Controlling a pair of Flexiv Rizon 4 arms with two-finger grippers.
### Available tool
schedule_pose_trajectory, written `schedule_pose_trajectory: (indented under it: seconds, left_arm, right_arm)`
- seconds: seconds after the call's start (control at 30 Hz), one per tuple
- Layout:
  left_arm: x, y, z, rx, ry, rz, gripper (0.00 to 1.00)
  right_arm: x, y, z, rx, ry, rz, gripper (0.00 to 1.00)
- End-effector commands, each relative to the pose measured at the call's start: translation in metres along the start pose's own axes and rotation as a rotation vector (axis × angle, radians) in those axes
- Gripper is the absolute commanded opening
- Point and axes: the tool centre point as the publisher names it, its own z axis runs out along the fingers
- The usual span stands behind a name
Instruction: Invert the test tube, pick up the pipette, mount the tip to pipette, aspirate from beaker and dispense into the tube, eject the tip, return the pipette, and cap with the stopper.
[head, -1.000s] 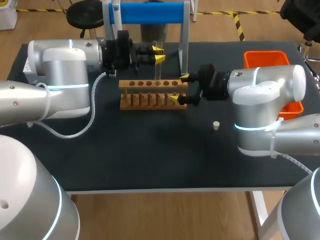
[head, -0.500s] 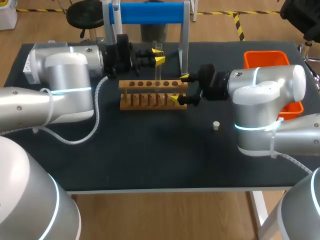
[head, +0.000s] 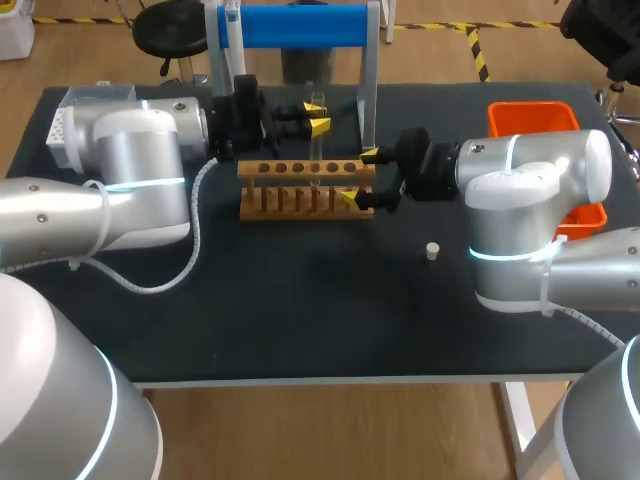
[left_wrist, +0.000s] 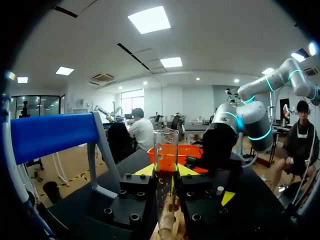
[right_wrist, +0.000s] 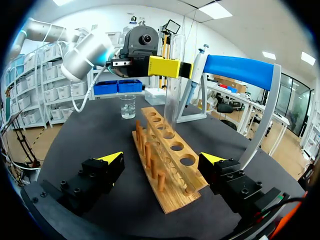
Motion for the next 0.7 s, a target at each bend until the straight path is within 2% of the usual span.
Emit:
schedule_pose_trajectory:
  seconds: [0.03,0.7]
  left_arm:
    - [-0.001,0.005,0.001,0.012,0.007,0.002,0.0]
    - [-0.002,0.017,0.002,0.04,0.011,0.002,0.0]
  right_arm:
    - [0.001,-0.001,0.0,-0.002,-0.005,-0.001,1.0]
    - [0.001,-0.001,0.0,-0.002,-0.005,-0.001,1.0]
